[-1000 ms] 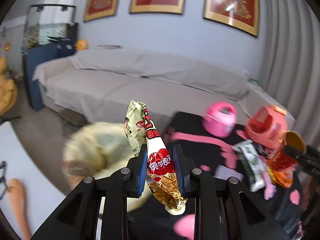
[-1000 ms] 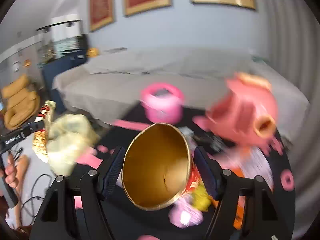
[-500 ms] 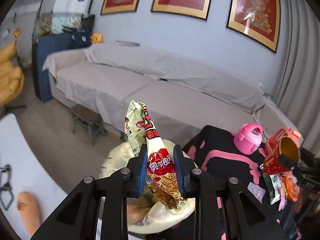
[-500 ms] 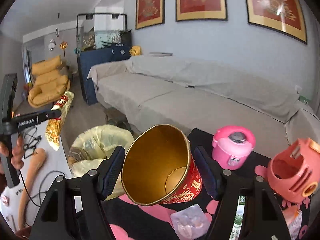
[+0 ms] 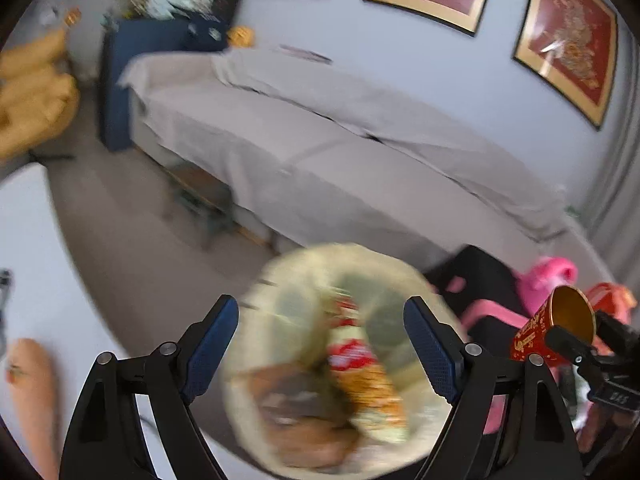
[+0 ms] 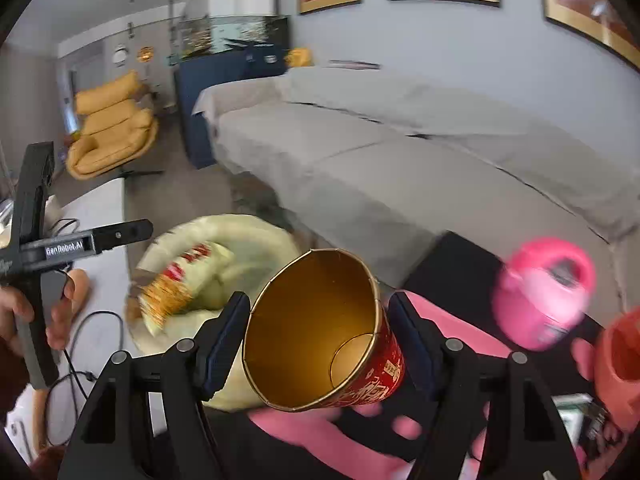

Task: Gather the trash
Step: 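Drop the chip bag into the yellow trash bag while the right tool carries the cup, then lower the red paper cup into the trash bag and open the right tool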

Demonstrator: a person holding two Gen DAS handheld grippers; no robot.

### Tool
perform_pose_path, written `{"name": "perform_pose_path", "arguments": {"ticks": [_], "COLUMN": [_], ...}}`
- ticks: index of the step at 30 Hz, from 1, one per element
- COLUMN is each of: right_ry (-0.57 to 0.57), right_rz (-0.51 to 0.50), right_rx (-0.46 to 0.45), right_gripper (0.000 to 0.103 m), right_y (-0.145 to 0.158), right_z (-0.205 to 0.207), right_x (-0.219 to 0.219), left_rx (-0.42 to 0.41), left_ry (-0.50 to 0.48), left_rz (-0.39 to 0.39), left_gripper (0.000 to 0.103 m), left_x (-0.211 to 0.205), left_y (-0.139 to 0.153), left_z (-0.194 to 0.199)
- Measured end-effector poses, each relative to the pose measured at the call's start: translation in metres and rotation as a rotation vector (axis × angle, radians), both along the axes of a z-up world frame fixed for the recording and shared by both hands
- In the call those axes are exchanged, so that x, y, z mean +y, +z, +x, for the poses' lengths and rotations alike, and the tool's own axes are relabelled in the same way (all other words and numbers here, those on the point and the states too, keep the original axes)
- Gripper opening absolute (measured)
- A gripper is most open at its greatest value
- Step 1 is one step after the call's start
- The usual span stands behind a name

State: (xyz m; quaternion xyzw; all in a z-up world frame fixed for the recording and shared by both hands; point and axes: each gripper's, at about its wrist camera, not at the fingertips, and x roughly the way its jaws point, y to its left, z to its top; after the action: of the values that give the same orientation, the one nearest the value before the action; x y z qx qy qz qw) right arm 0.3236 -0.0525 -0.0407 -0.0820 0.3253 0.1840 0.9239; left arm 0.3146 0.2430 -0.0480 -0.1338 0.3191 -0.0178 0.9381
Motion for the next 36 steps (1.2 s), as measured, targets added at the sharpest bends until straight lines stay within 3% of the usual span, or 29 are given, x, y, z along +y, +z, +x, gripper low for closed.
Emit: {"name": "perform_pose_path", "arguments": {"ticks": [4, 8, 10, 14, 17, 21, 23, 24, 29, 36], "right_ry": [0.119, 0.22, 0.257, 0.227, 0.176, 0.169, 0.175, 0.181, 0.169, 0.069], "right_rz": [0.082, 0.171, 0.137, -0.051, -0.065, -0.034, -0.022, -0.009, 0.015, 0.002], "right_rx": [0.063, 0.144, 0.199, 0.39, 0.487, 0.442, 0.395, 0.362, 0.172, 0.004], "right_gripper": [0.068, 0.068, 0.068, 0.068, 0.068, 0.074, 0.089, 0.091, 0.095, 0.097], "right_y": [-0.009, -0.025, -0.04, -0.096, -0.122, -0.112, -0.1, -0.091, -0.037, 0.01], "right_z": [0.026, 0.05, 0.062, 0.092, 0.106, 0.102, 0.095, 0.09, 0.059, 0.01], "right_x": [0.058, 0.11, 0.132, 0.154, 0.147, 0.14, 0.129, 0.126, 0.093, 0.028], "left_rx": [-0.055, -0.074, -0.076, -0.051, -0.033, -0.019, -0.027, -0.033, -0.071, -0.112], "left_ry": [0.108, 0.177, 0.202, 0.243, 0.226, 0.198, 0.19, 0.19, 0.172, 0.094], "left_rz": [0.047, 0.015, -0.008, -0.065, -0.071, -0.036, -0.039, -0.038, -0.009, 0.049], "left_gripper": [0.084, 0.085, 0.086, 0.086, 0.086, 0.086, 0.087, 0.087, 0.089, 0.092], "left_x": [0.023, 0.052, 0.062, 0.074, 0.073, 0.063, 0.057, 0.054, 0.036, -0.031], "left_y": [0.008, 0.011, 0.008, -0.005, -0.013, -0.017, -0.013, -0.009, 0.013, 0.046], "left_z": [-0.017, -0.031, -0.036, -0.042, -0.041, -0.04, -0.042, -0.041, -0.05, -0.065]}}
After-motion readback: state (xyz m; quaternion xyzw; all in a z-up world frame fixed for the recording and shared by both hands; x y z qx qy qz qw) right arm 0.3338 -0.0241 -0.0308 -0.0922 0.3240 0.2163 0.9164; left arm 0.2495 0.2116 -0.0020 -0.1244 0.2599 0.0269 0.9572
